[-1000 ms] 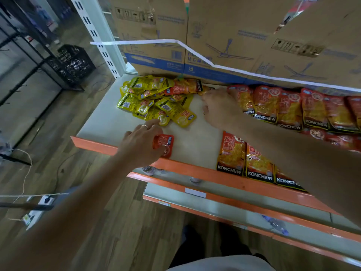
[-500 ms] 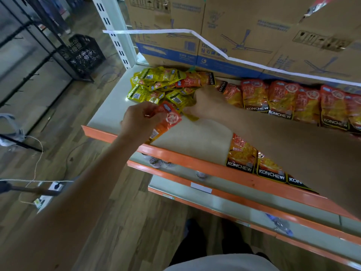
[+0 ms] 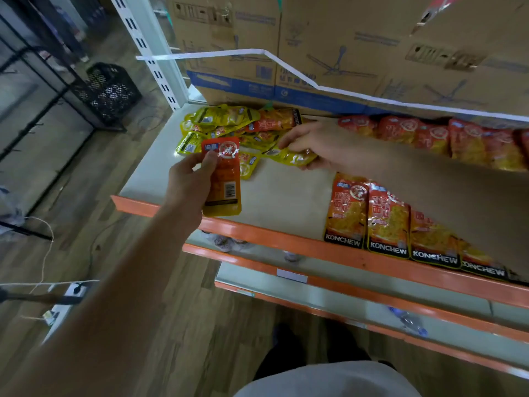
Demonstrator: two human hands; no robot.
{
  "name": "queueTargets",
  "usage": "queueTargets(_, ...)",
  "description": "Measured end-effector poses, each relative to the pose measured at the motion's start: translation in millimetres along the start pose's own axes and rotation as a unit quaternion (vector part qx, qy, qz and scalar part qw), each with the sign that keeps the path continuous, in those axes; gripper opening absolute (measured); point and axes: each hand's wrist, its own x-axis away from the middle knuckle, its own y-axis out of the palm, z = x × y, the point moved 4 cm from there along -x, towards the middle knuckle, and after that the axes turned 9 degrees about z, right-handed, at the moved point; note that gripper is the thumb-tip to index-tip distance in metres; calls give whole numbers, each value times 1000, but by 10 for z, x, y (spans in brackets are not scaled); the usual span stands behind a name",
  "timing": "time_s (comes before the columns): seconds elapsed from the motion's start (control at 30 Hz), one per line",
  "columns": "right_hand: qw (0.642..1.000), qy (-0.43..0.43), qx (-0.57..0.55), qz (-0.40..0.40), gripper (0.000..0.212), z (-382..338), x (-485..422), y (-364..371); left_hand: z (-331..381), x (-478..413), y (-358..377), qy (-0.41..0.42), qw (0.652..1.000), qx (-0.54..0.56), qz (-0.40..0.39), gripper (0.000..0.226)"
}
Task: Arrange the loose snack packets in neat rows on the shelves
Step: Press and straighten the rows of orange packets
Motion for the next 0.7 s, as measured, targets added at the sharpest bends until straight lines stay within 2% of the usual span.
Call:
queueTargets(0.07, 992, 37, -117, -33, 29, -5, 155, -133, 13, 53, 154, -11, 1000, 0, -24, 23)
queueTargets(0.13, 990, 35, -130, -44, 31, 8, 331, -301, 53, 159, 332, -40, 997, 4, -73, 33)
queueTargets(0.23, 997, 7, -41, 58, 21, 102, 596, -603, 88, 357, 611, -113, 971, 50, -206, 46)
queueTargets(0.3, 992, 6, -52, 113, 16, 216, 808, -775, 92, 518, 750, -138, 950, 88, -265, 55)
queueTargets(0.4, 985, 12, -105, 134, 12, 380, 1185, -975, 90, 832, 970, -167, 918, 154, -326, 42)
queueTargets(0.47, 979, 27, -135, 148, 8, 455, 1466, -1142, 107, 1064, 1136, -173, 909, 159, -346, 39)
queueTargets(0.57, 970, 40, -149, 186, 13, 612, 1888, -1455, 157, 1484, 1408, -161, 915, 129, -347, 42)
queueTargets(0.7, 954, 21, -165, 248, 41, 932, 2493, -1988, 265, 2226, 1828, -95, 930, 79, -346, 23)
